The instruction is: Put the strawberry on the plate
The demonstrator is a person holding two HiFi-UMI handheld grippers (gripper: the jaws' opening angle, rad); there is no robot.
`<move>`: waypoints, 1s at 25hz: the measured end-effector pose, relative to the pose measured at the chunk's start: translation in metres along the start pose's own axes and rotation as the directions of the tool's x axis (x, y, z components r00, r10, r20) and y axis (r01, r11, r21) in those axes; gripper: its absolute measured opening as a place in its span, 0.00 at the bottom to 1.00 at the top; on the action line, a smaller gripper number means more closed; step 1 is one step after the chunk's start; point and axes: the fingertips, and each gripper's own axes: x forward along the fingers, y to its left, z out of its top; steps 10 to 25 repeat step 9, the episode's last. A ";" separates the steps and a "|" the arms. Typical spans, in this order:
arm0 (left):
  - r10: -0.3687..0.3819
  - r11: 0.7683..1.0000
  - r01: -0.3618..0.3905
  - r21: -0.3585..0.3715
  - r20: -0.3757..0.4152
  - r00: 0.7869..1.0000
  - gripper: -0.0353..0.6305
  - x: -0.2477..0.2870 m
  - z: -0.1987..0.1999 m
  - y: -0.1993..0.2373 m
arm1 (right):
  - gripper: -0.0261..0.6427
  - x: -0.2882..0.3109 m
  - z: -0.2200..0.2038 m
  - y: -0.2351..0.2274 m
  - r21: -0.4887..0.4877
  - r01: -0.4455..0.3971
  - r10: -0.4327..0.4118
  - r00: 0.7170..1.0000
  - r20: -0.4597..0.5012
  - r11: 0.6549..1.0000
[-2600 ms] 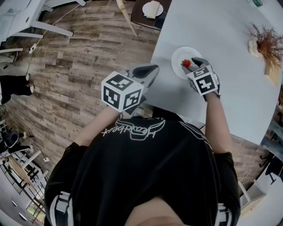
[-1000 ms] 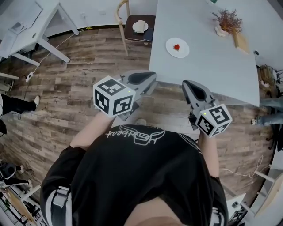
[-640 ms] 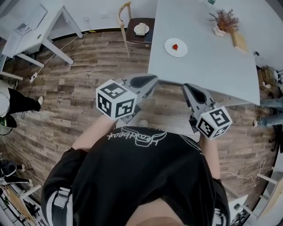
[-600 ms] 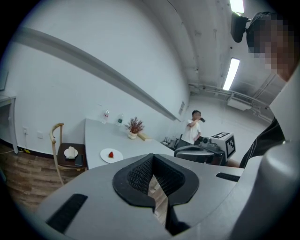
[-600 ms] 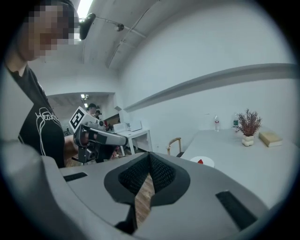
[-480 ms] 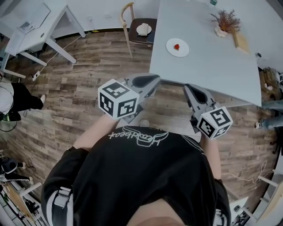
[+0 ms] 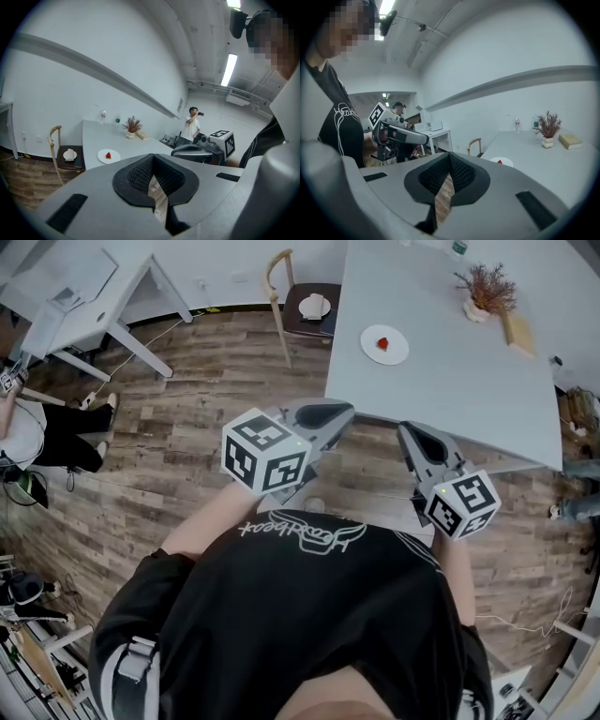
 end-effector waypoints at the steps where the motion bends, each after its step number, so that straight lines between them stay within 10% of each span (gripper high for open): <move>1: 0.000 1.000 0.000 0.003 -0.002 1.000 0.06 0.000 0.000 0.000 | 0.05 0.000 0.001 0.000 -0.003 0.001 -0.001 1.000 -0.001 1.000; 25: -0.004 1.000 0.004 -0.010 -0.029 1.000 0.06 0.000 -0.011 0.011 | 0.05 0.008 -0.006 -0.003 0.015 0.018 -0.018 1.000 -0.013 1.000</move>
